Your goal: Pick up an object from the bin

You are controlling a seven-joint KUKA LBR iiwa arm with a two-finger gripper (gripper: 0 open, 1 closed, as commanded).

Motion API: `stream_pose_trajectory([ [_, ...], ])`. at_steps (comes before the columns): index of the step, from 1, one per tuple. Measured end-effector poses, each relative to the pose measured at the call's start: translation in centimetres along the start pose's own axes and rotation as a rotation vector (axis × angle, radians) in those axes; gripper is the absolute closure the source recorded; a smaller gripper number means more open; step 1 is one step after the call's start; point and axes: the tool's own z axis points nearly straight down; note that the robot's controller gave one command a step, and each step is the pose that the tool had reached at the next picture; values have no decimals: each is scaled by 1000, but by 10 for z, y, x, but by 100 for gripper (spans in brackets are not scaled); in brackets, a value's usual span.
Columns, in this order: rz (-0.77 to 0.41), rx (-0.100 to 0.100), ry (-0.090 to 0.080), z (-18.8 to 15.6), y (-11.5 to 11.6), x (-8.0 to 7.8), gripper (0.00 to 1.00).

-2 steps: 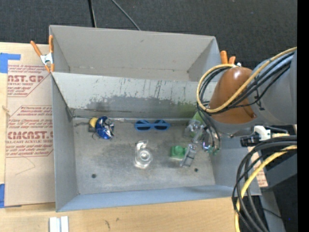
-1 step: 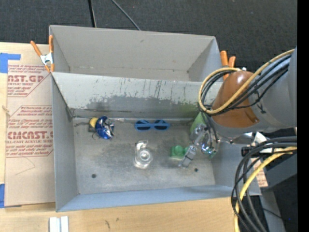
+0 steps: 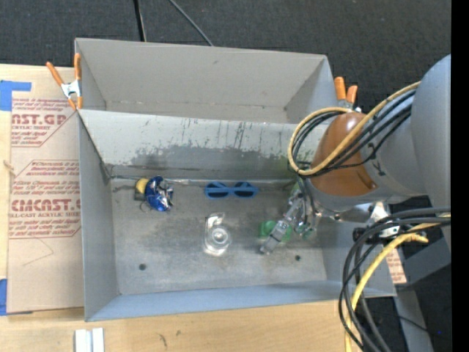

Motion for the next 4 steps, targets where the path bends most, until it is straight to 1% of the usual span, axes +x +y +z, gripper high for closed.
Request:
stream_pose_trajectory([
  [1,-1,0,-2,1,0,0,0],
  [2,-1,0,-3,0,0,0,100],
  [3,-2,-1,-4,-16,0,0,100],
  [4,-3,-3,-6,-64,1,0,100],
])
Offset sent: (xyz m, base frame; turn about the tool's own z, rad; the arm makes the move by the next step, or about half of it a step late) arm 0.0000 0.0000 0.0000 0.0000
